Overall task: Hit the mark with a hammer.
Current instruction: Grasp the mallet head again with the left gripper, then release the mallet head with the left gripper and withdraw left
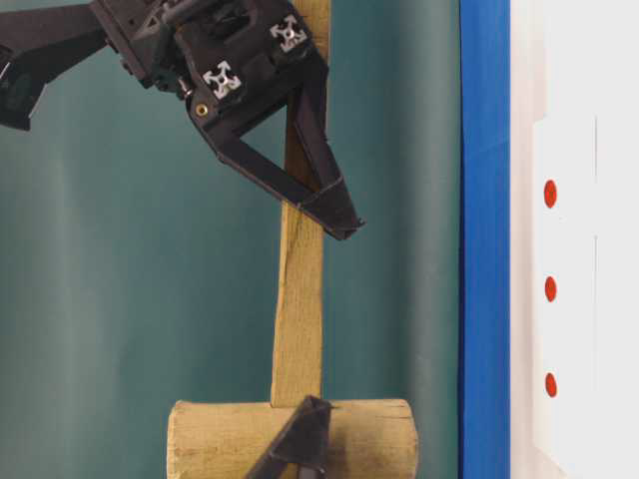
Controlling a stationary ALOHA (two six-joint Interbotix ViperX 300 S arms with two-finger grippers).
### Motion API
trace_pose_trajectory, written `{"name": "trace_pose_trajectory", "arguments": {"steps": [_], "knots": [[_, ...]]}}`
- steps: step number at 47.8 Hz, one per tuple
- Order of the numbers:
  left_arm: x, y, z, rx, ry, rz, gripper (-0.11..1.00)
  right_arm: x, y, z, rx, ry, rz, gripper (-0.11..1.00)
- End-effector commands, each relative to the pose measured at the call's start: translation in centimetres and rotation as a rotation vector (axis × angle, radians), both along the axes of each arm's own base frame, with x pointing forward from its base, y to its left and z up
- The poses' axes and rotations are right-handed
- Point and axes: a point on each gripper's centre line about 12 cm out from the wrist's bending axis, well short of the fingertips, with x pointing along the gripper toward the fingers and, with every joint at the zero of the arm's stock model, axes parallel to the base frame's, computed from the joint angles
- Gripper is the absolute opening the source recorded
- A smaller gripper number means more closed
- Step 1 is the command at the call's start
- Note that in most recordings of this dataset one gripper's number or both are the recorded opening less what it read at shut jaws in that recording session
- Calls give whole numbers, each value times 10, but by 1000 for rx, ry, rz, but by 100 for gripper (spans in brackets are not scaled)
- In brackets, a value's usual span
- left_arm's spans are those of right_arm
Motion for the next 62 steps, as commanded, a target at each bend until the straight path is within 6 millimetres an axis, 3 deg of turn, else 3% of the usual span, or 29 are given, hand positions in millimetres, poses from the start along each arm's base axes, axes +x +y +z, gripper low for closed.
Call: {"name": "trace_pose_trajectory", "arguments": {"steps": [1, 11, 20, 43, 48, 58, 62], "knots": [[5, 1, 11, -13, -39, 6, 93, 6, 2, 18, -15, -48, 12, 2], [6, -1, 12, -46, -42, 9, 87, 7, 2, 18, -28, -47, 18, 2], [7, -4, 11, -41, -35, -4, 45, 7, 2, 17, -29, -45, 22, 2], [6, -5, 11, -47, -26, -6, 45, 7, 2, 16, -25, -44, 13, 3], [6, -5, 12, -54, -30, -3, 45, 6, 0, 16, -28, -44, 0, 22], [6, -5, 13, -126, -28, 14, 45, 5, -3, 16, -53, -46, -29, 84], [5, -5, 15, -173, -38, 25, 45, 5, -3, 16, -53, -46, -29, 93]]}}
